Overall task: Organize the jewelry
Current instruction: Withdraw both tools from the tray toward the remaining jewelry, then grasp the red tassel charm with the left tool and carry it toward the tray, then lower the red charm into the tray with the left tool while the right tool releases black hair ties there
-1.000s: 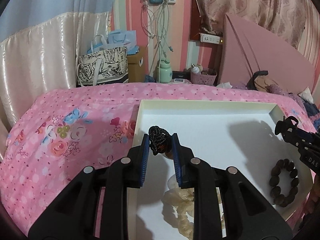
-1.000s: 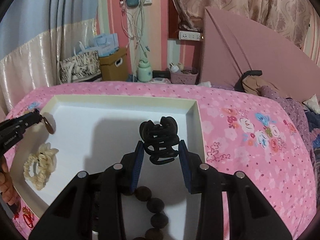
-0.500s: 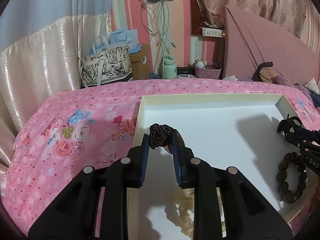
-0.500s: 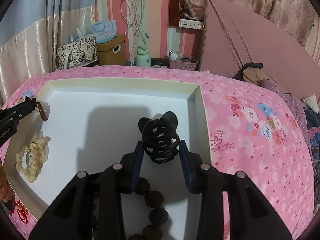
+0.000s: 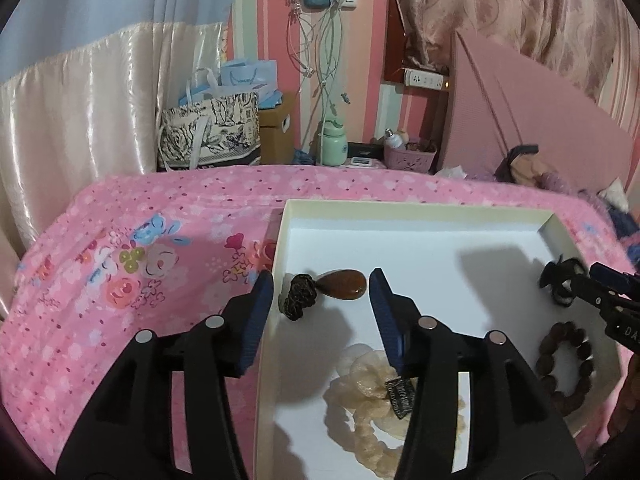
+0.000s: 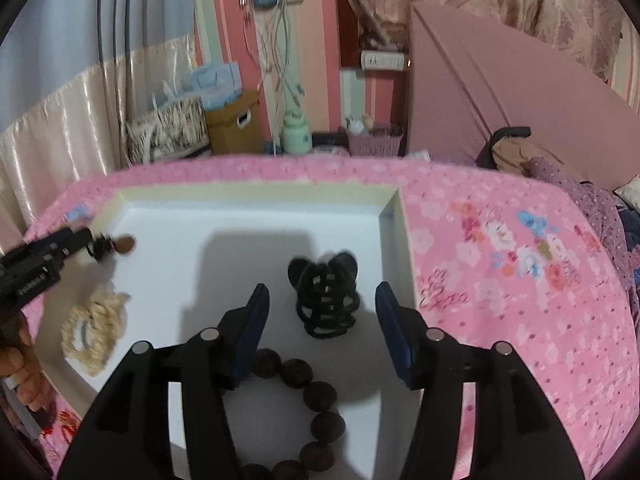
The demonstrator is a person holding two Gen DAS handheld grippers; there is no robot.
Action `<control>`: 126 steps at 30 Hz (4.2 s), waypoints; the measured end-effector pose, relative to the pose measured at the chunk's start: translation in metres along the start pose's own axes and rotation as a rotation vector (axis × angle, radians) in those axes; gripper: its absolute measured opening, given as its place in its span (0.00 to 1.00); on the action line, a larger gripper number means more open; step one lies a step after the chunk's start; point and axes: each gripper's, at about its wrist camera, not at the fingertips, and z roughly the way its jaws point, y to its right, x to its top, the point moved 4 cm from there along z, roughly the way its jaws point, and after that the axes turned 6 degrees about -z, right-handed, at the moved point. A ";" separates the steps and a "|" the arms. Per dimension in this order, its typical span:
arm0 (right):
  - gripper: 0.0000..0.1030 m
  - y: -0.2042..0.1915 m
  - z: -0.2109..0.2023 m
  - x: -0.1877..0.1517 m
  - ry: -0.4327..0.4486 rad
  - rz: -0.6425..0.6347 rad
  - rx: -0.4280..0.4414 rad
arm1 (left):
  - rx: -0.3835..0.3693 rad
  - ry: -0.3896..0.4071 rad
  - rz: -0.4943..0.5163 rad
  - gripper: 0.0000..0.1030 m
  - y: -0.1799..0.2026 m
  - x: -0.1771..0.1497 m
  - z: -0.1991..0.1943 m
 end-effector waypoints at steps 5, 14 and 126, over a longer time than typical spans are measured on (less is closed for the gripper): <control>0.54 0.004 -0.047 0.023 0.116 0.020 0.005 | -0.018 0.071 -0.020 0.52 -0.002 0.015 -0.030; 0.56 -0.014 -0.110 0.042 0.216 -0.028 0.004 | 0.001 0.198 0.050 0.58 0.010 0.036 -0.098; 0.06 -0.061 -0.027 0.043 0.162 -0.008 0.178 | -0.079 0.014 -0.004 0.07 0.034 0.018 -0.016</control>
